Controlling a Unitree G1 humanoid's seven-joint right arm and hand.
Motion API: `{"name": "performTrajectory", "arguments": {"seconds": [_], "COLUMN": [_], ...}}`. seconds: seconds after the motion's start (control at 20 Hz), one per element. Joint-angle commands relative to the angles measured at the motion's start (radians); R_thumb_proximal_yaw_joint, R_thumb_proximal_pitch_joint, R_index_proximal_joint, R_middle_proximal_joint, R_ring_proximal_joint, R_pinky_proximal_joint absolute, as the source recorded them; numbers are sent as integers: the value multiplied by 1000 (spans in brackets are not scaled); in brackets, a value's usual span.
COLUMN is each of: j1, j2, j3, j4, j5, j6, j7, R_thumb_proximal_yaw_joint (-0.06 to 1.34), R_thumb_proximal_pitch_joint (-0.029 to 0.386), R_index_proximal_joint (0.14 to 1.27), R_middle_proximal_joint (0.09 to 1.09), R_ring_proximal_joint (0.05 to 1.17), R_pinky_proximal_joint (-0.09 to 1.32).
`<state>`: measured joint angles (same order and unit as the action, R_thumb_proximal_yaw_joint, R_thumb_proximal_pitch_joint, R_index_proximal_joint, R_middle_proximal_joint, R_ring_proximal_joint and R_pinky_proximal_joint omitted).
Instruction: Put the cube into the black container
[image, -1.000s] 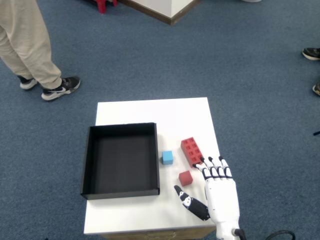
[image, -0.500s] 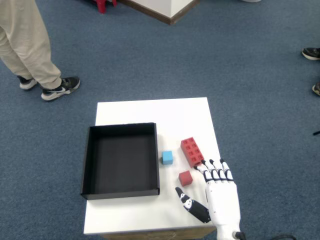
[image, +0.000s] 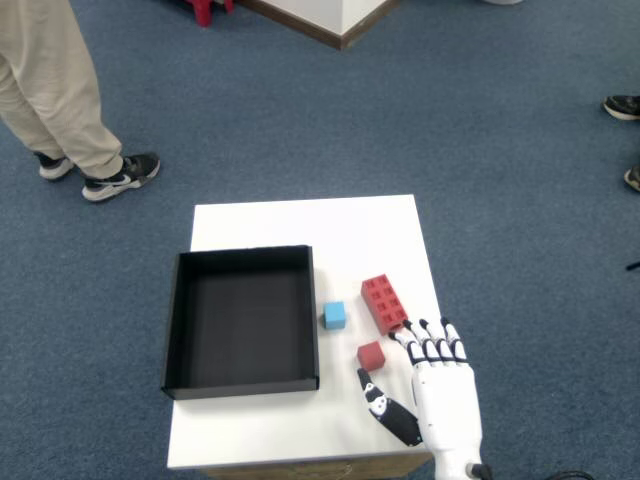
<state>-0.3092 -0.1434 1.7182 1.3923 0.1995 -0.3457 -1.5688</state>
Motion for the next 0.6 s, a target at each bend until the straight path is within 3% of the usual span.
{"name": "performTrajectory", "arguments": {"seconds": [0.05, 0.6], "j1": [-29, -30], "j2": [-5, -6], "j3": [-15, -32], "j4": [-17, 3], "j5": [-20, -49], "j6": [1, 53], "j7": [-36, 20], "R_thumb_proximal_yaw_joint": [334, 350], "R_thumb_proximal_pitch_joint": [93, 90], "R_index_proximal_joint": [494, 499], "R_middle_proximal_joint": [308, 305], "R_ring_proximal_joint": [285, 283], "R_pinky_proximal_joint": [147, 151]}}
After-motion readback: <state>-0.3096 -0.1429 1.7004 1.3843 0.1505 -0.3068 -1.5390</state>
